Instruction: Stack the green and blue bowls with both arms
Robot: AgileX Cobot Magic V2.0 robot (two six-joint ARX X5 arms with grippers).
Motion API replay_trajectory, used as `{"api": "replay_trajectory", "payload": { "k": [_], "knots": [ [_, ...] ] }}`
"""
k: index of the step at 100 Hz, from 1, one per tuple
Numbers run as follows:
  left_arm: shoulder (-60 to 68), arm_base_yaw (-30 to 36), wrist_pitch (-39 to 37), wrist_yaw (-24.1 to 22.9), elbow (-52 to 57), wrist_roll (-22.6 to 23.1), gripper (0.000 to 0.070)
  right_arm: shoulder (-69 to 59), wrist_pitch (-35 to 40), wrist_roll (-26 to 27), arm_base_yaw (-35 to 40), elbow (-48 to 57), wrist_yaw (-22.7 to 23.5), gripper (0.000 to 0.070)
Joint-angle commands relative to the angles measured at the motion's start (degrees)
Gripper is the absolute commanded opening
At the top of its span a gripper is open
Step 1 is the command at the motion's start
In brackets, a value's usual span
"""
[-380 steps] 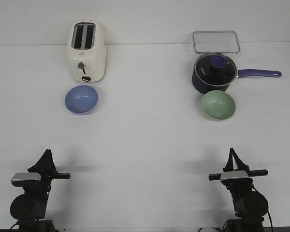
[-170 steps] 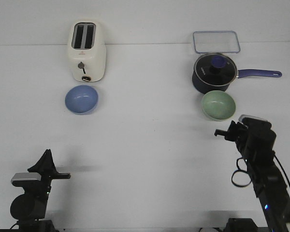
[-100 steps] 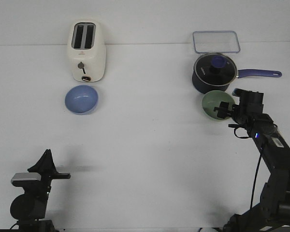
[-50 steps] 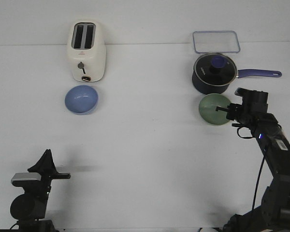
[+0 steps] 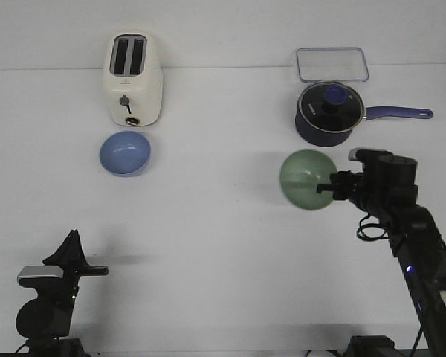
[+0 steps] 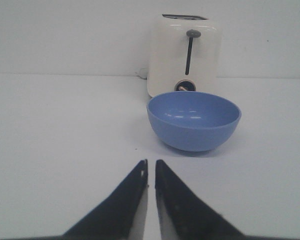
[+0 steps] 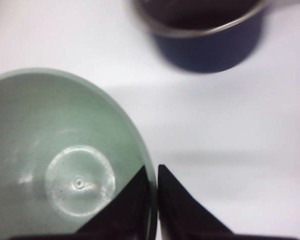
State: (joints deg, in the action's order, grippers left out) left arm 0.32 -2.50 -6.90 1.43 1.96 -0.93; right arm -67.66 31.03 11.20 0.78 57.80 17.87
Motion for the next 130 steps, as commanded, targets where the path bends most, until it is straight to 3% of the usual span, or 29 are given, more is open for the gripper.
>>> {"api": "replay_trajectory", "payload": {
  "k": [1, 17, 42, 63, 88, 94, 100, 108, 130],
  "knots": [
    [-0.07, -0.15, -0.70, -0.15, -1.16, 0.42, 0.0015, 0.87, -0.33, 1.33, 4.02, -1.86, 0.31, 0.0000],
    [-0.07, -0.15, -0.70, -0.15, -1.16, 0.39, 0.0015, 1.81, -0.55, 3.82, 14.14, -5.31, -0.57, 0.0000],
    [-0.07, -0.15, -0.68, -0.15, -1.16, 0.42, 0.0015, -1.01, -1.22, 5.68, 27.89, -7.06, -8.50, 0.0000],
    [-0.07, -0.15, -0.72, -0.15, -1.16, 0.39, 0.0015, -4.22, -1.77, 6.97, 33.22, -9.35, -9.68, 0.0000],
    [-0.07, -0.15, -0.74, -0.13, -1.16, 0.09, 0.0015, -5.70, -2.45, 6.49, 34.95, -10.69, -15.10, 0.0000],
    [-0.07, -0.15, -0.74, -0.15, -1.16, -0.81, 0.0015, -5.70, -2.71, 6.45, 34.95, -10.69, -14.86, 0.0040],
    [-0.07, -0.15, -0.79, -0.13, -1.16, -2.19, 0.0015, -5.70, -2.82, 6.27, 34.93, -10.69, -14.86, 0.0141],
    [-0.07, -0.15, -0.92, -0.13, -1.14, -4.52, 0.0015, -5.68, -2.84, 6.14, 34.88, -10.69, -14.86, 0.0218],
    [-0.07, -0.15, -0.94, -0.15, -0.90, -16.83, 0.0014, -1.66, -5.40, 4.28, 34.40, -10.58, -15.28, 0.0227]
  ]
}}
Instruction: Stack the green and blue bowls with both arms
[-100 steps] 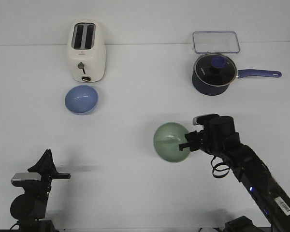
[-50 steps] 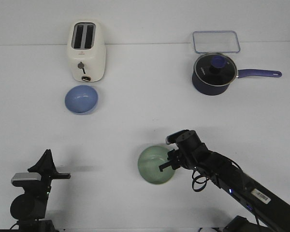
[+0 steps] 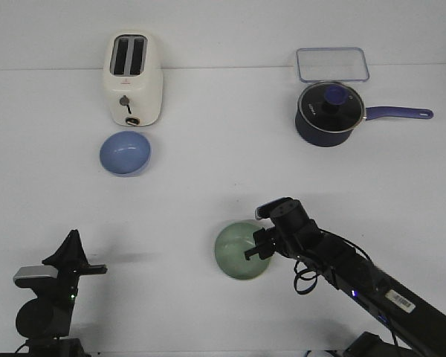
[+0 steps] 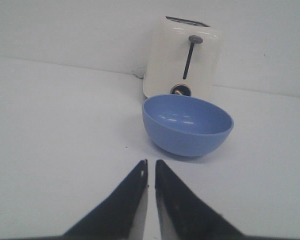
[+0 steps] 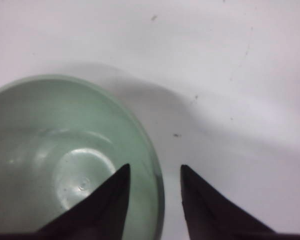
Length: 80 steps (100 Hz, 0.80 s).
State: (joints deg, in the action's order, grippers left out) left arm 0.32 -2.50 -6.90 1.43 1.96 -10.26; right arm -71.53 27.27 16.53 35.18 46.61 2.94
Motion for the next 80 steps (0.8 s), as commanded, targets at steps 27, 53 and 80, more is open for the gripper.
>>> {"api": "replay_trajectory", "payload": {
  "k": [27, 53, 80],
  "knots": [
    [-0.04, -0.15, -0.68, -0.13, 0.20, -23.65, 0.0012, 15.34, -4.26, -1.36, -7.28, 0.00, -3.96, 0.0226],
    [2.23, -0.15, 1.90, 0.13, 6.56, -24.90, 0.0015, 31.26, -12.74, -3.54, -16.00, -12.31, -6.36, 0.0225],
    [25.22, -0.15, 4.50, 1.57, 19.37, -19.61, 0.0014, 35.50, -12.31, -4.87, -19.82, -14.49, -5.97, 0.0225]
  ]
}}
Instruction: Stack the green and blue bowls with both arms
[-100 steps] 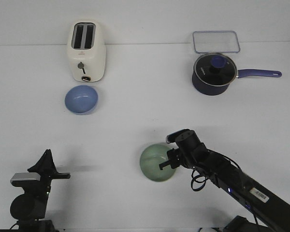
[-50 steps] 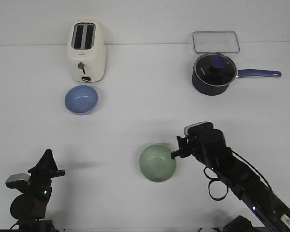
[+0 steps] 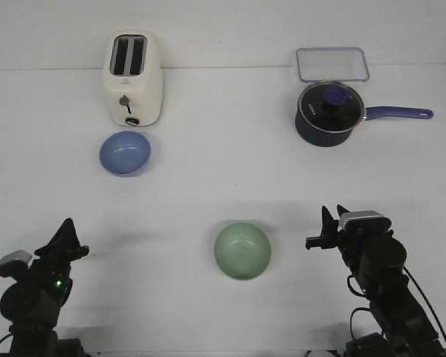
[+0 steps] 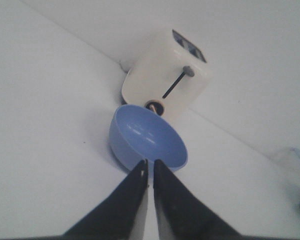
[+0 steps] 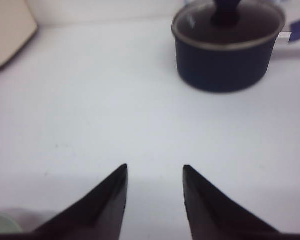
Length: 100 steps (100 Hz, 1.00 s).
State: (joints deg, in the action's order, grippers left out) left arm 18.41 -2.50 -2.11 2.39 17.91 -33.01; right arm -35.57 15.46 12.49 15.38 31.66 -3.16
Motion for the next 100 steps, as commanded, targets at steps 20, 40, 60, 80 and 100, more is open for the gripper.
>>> {"api": "replay_trajectory", "payload": {
  "k": [20, 40, 60, 80, 100],
  "knots": [
    [31.91, -0.15, 0.79, 4.96, 17.03, 8.55, 0.0124, -0.90, -0.39, -0.98, -0.02, 0.46, 2.34, 0.0225],
    [51.80, -0.15, 0.61, 7.34, 28.94, 10.05, 0.0544, -0.90, -0.42, -1.03, -0.02, 0.46, 3.13, 0.0225],
    [67.30, -0.28, 0.52, 7.34, 38.32, 10.08, 0.0543, -0.90, -0.39, -1.01, -0.02, 0.46, 3.37, 0.0225],
    [78.88, -0.26, 0.72, 7.34, 45.07, 9.90, 0.0538, -0.90, -0.24, -1.03, -0.02, 0.46, 3.34, 0.0225],
    [83.25, -0.26, 0.48, 7.32, 47.47, 9.88, 0.0077, -0.92, 1.42, -1.09, -0.02, 0.44, 3.13, 0.0225]
  ]
}}
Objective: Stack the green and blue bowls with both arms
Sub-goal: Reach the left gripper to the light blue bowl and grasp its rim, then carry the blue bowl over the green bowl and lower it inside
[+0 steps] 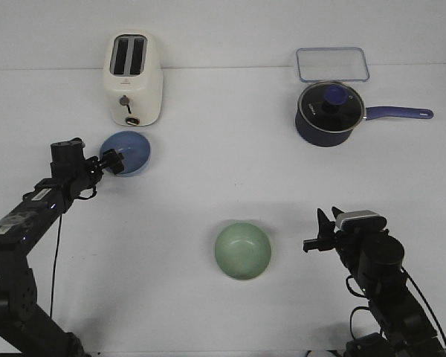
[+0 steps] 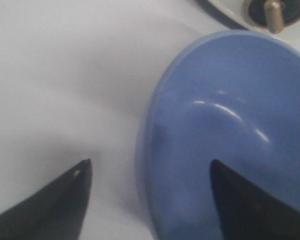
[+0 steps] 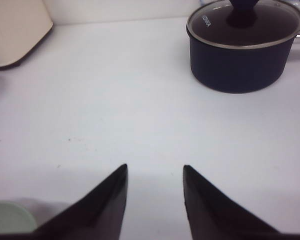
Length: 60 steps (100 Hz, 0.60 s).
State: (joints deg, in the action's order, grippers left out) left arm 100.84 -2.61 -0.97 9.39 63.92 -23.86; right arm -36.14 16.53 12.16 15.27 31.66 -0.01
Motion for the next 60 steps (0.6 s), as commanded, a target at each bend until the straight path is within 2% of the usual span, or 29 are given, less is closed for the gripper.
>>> {"api": "replay_trajectory", "payload": {
  "k": [1, 3, 20, 26, 37, 48, 60],
  "knots": [
    [0.85, -0.15, -0.72, 0.33, 1.46, 0.74, 0.0046, -0.35, 0.46, -0.83, 0.07, 0.44, -0.02, 0.0225],
    [0.85, -0.15, -0.83, 0.33, 1.46, 0.74, 0.0000, -0.35, 0.68, -0.92, 0.07, 0.44, -0.02, 0.0225],
    [-1.11, -0.15, 1.51, 0.61, 2.34, 0.74, 0.0013, -0.33, 1.55, -0.94, -0.46, -0.46, -0.50, 0.0224],
    [-3.10, -0.15, 2.71, 2.47, 2.34, 1.42, 0.0013, -0.33, 1.53, 0.07, -1.42, -1.49, -1.53, 0.0225],
    [-8.68, 0.17, 6.99, 8.68, 2.29, 2.51, 0.0013, -0.26, 1.14, 0.28, -3.65, -3.69, -1.44, 0.0225],
    [-14.34, 2.34, 11.72, 11.08, 2.01, 5.42, 0.0013, -0.35, 0.11, 1.09, -5.18, -5.31, -0.31, 0.0225],
    [-19.82, 7.56, 16.15, 13.00, 0.81, 8.26, 0.0013, -0.33, -0.42, 1.09, -5.53, -5.35, 0.24, 0.0225]
  ]
}}
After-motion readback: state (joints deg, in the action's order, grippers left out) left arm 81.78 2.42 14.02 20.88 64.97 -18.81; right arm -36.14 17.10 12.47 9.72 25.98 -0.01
